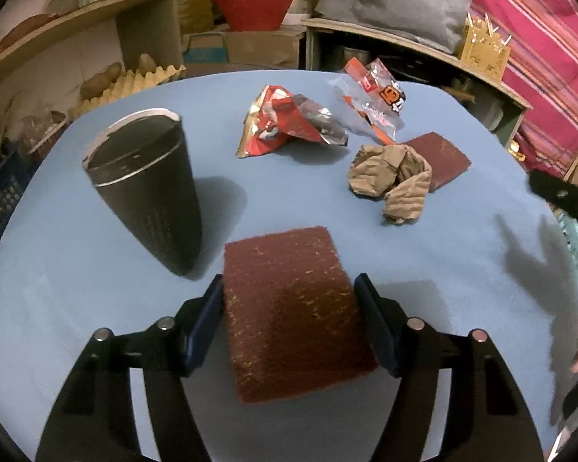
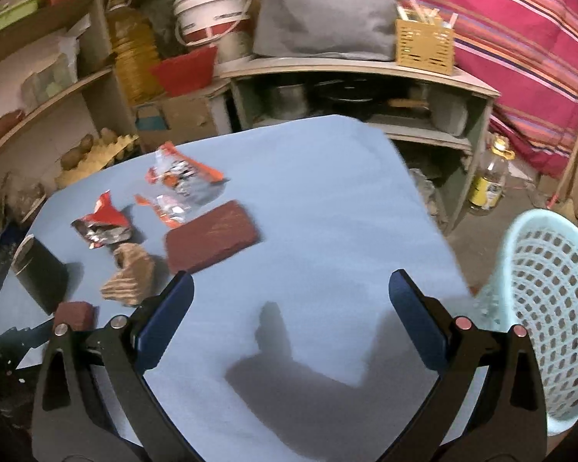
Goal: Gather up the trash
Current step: 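Grasp the maroon scouring pad on the table with the left tool, then grasp the second crumpled brown paper with the right tool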
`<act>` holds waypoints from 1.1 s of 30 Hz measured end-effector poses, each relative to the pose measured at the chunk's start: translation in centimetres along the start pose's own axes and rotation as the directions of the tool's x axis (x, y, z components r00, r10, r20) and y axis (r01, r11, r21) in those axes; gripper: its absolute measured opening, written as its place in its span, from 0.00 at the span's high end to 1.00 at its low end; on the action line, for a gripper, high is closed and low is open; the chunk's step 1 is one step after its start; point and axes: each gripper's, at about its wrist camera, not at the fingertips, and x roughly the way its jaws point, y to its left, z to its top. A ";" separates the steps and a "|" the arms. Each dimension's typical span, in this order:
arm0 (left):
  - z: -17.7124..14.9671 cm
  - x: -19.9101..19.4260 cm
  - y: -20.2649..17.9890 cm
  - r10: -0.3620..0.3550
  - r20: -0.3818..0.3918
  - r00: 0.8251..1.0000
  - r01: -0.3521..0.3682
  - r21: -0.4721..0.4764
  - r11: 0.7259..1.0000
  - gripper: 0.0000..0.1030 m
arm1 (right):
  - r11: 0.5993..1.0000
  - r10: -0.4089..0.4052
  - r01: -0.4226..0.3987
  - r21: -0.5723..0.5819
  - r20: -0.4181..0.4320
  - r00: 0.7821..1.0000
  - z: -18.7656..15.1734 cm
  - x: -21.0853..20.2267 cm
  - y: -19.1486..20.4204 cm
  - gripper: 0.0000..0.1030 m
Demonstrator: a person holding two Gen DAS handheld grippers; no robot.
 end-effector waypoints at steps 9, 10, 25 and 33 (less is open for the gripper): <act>0.4 -6.3 3.0 0.024 0.238 0.971 -0.024 -0.003 1.000 0.35 | 0.997 0.060 -0.060 -0.057 -0.008 0.998 -0.2 2.0 6.3 0.04; 0.5 -6.9 3.4 0.030 0.261 0.965 -0.029 -0.008 1.000 0.35 | 0.996 0.062 -0.063 -0.070 -0.014 0.998 -0.3 2.4 7.1 0.04; 2.6 -8.7 10.7 0.194 0.359 0.913 -0.160 -0.125 0.979 0.35 | 0.977 0.001 -0.017 -0.211 -0.075 0.997 -0.5 5.5 12.6 0.14; 2.7 -8.1 10.1 0.206 0.357 0.911 -0.181 -0.104 0.978 0.35 | 0.976 0.062 -0.085 -0.202 -0.119 0.991 -0.5 6.2 12.4 0.66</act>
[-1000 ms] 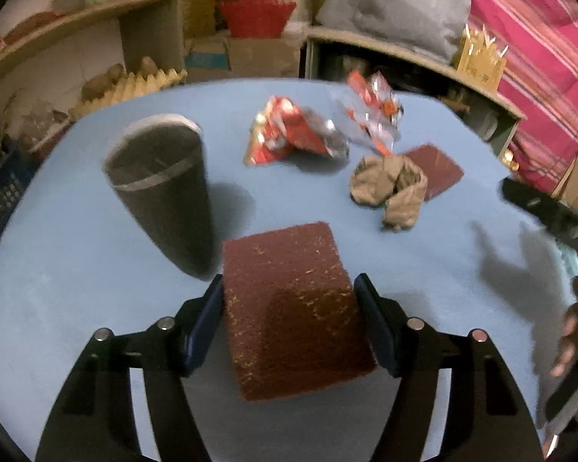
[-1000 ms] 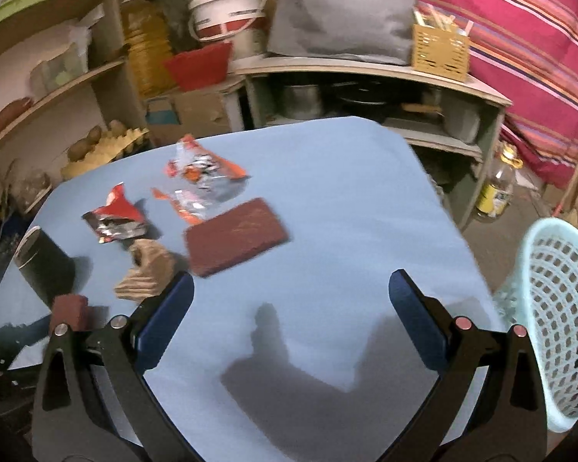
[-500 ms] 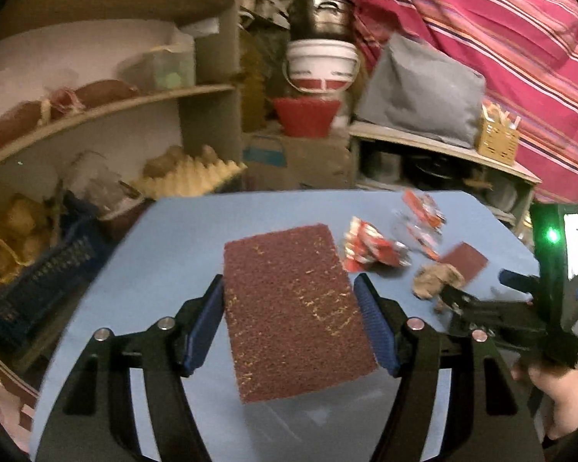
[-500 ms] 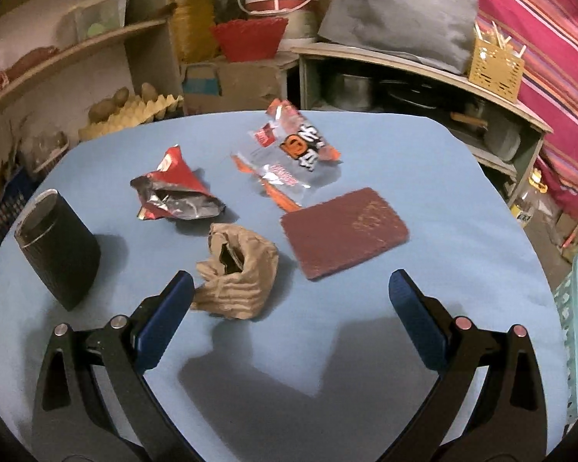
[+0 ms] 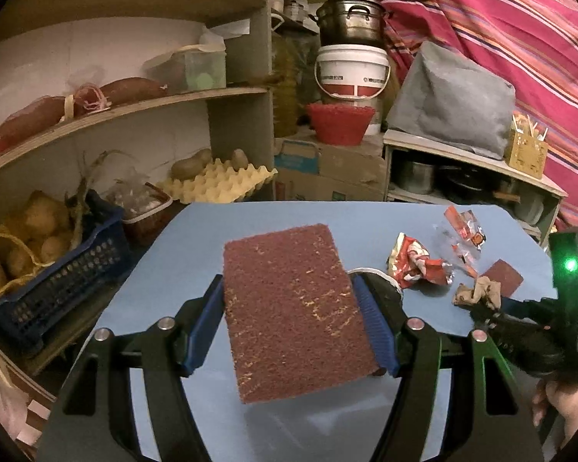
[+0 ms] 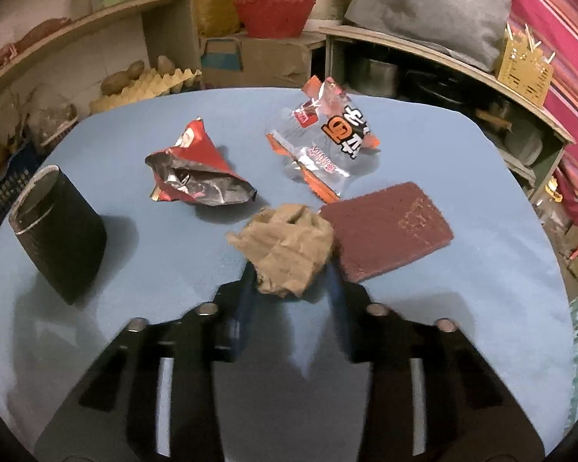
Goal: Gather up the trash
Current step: 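Grasp the second crumpled brown paper with the right tool, then carry the brown paper over the basket and open the right tool while the left tool holds the pad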
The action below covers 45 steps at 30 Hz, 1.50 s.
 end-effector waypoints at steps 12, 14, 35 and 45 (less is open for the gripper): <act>-0.3 -0.1 -1.4 -0.016 -0.004 1.000 0.016 -0.016 1.000 0.35 | 1.000 -0.025 0.026 -0.016 0.064 0.998 -0.8 -3.7 -2.4 0.66; -0.4 -0.3 -1.8 -0.020 0.000 1.000 0.020 -0.012 1.000 0.35 | 0.999 -0.033 0.033 -0.008 0.073 0.997 -1.1 -4.5 -3.4 0.66; -0.9 -4.4 -17.4 -0.184 -0.013 0.983 0.184 0.076 0.980 0.35 | 0.967 -0.186 0.150 0.207 0.166 0.969 -7.1 -17.1 -21.9 0.66; -1.0 -5.1 -28.2 -0.317 -0.038 0.948 0.320 0.130 0.939 0.35 | 0.921 -0.296 0.243 0.304 0.143 0.944 -11.4 -20.1 -30.7 0.66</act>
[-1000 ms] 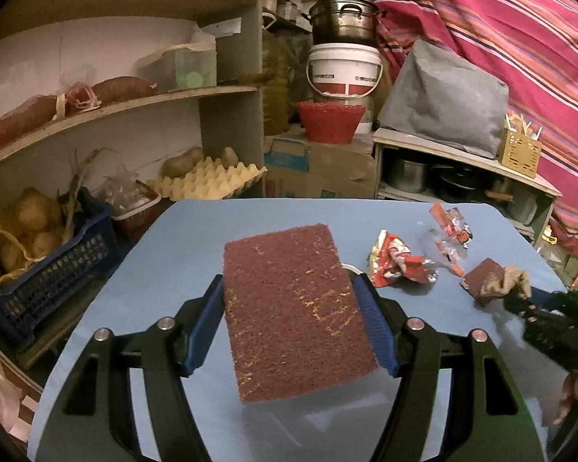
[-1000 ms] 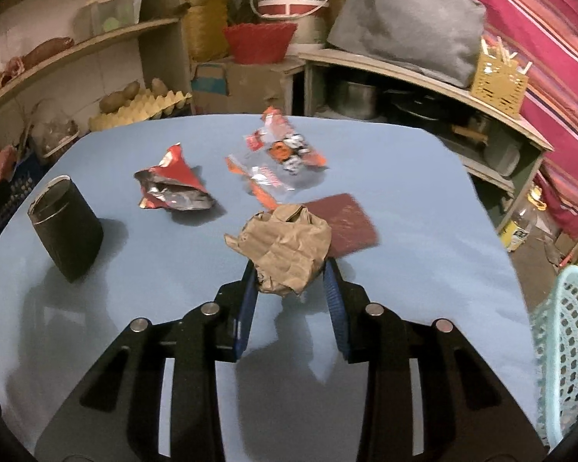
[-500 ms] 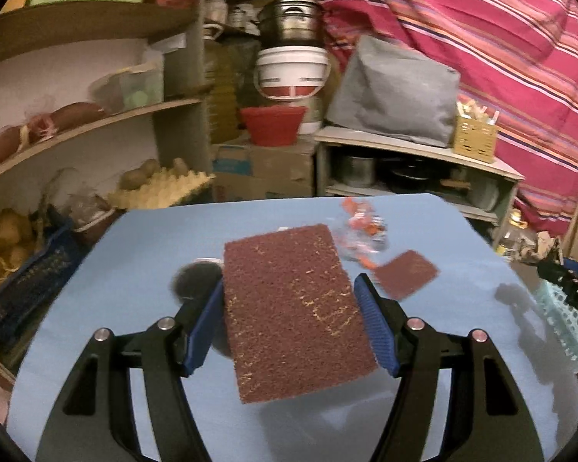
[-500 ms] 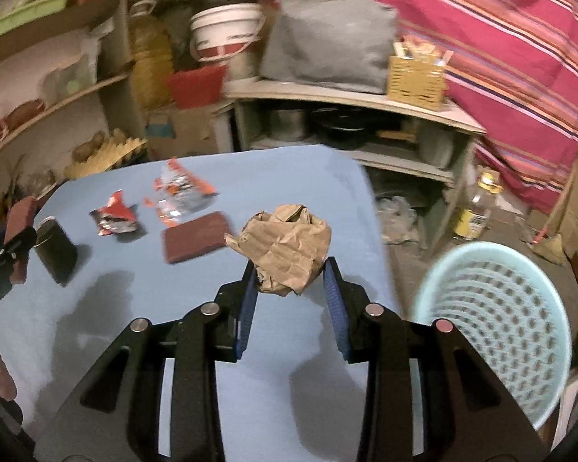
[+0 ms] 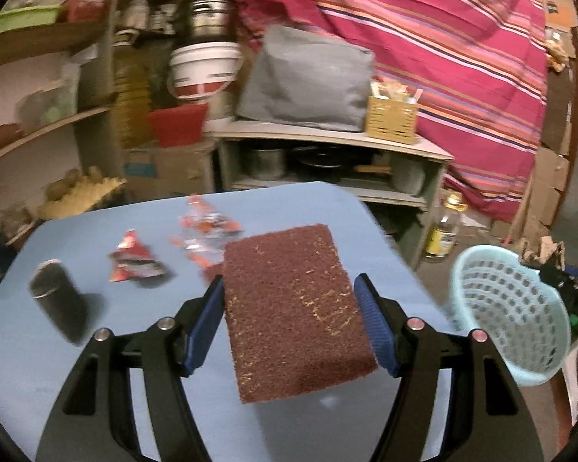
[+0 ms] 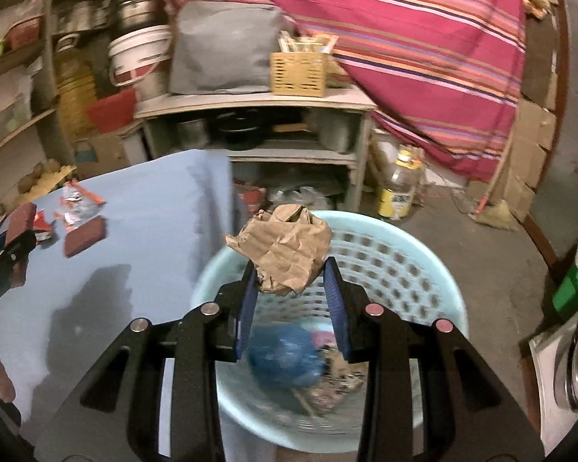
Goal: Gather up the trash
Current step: 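Carry the brown paper over the basket and open the right tool while the left tool holds the pad, then lower the maroon pad over the basket and open the left tool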
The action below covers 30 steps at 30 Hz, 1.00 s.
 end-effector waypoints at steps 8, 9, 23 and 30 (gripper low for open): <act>1.0 1.5 -7.7 -0.101 -0.006 0.995 0.101 0.048 0.994 0.35 | 0.998 -0.037 0.038 0.045 -0.026 0.999 -0.5 0.8 -3.8 0.59; 1.1 1.5 -8.2 -0.108 -0.005 0.994 0.108 0.054 0.993 0.35 | 0.998 -0.043 0.045 0.053 -0.023 0.999 -0.5 0.8 -4.2 0.44; 0.3 3.6 -16.2 -0.237 -0.083 0.968 0.246 0.125 0.961 0.35 | 0.974 -0.134 0.128 0.188 0.021 0.991 -0.7 -1.2 -8.9 0.21; 0.3 4.8 -19.0 -0.280 -0.133 0.951 0.299 0.151 0.942 0.34 | 0.968 -0.150 0.144 0.204 0.012 0.989 -0.9 -1.2 -10.1 0.21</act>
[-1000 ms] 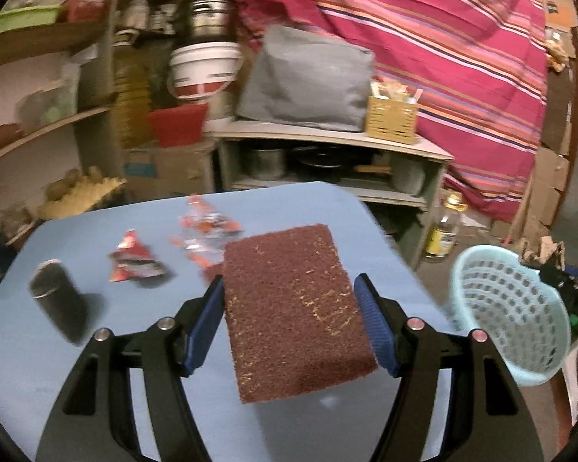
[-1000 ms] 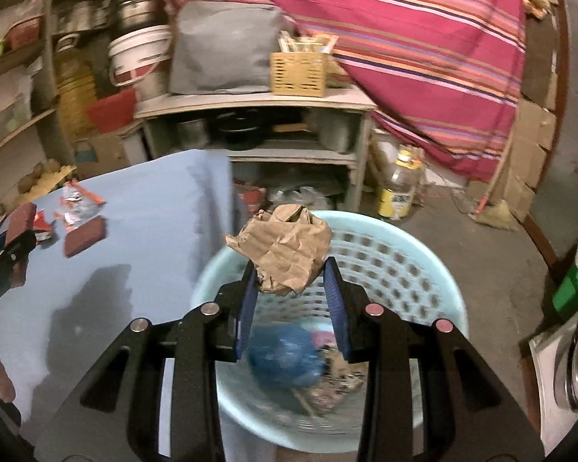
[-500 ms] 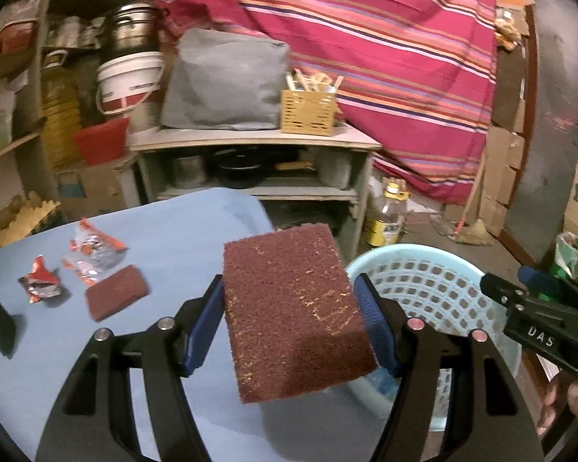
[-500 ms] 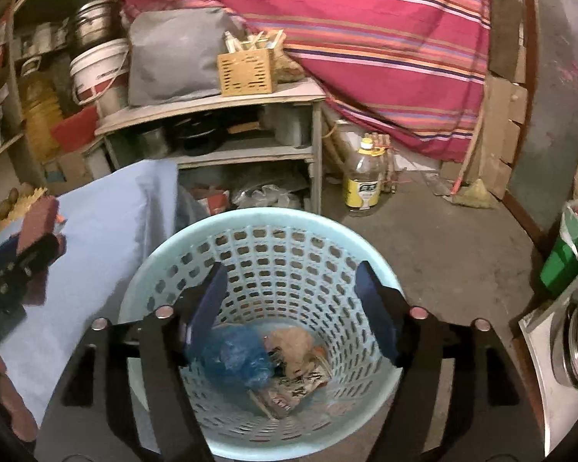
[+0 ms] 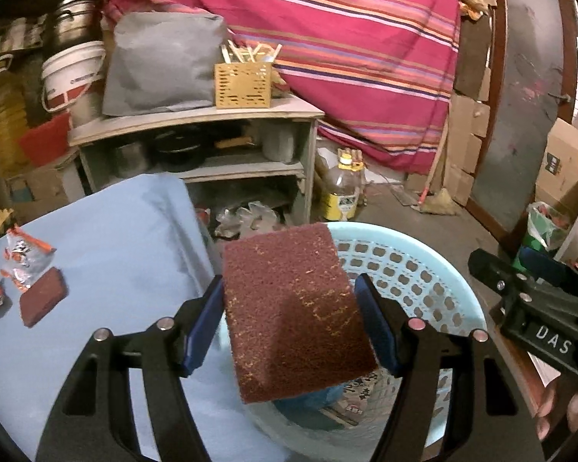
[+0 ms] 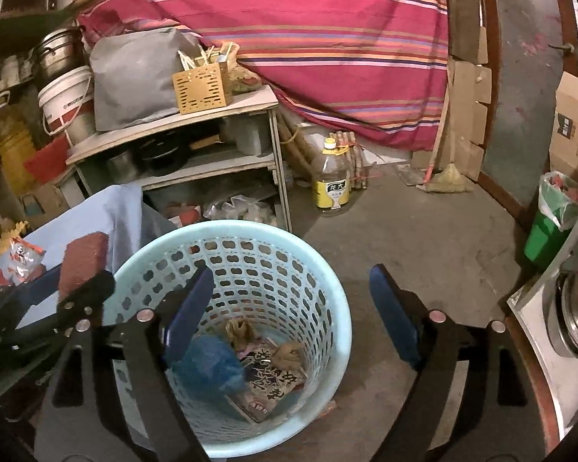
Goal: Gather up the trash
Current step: 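Lower the maroon pad over the basket and open the left tool, then grasp the black cylindrical cup on the table with the left tool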
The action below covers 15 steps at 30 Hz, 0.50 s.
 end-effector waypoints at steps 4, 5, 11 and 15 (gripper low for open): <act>0.4 -0.1 -0.3 0.001 0.004 1.000 -0.001 0.005 1.000 0.18 | 1.000 -0.002 0.002 0.009 0.003 1.000 0.1 0.0 -0.2 0.21; 0.4 -0.3 -0.2 0.008 0.011 1.000 -0.008 0.004 1.000 0.17 | 1.000 -0.001 0.001 0.010 0.003 1.000 0.1 0.0 -0.2 0.21; -0.1 -1.5 1.5 0.026 0.013 1.000 -0.026 -0.014 1.000 0.17 | 1.000 0.002 -0.002 0.007 0.004 1.000 0.1 0.0 0.2 0.20; -0.9 -3.0 4.1 0.065 0.027 0.998 -0.064 -0.036 0.997 0.12 | 1.000 0.007 -0.007 0.011 0.008 1.000 0.2 0.2 1.6 0.12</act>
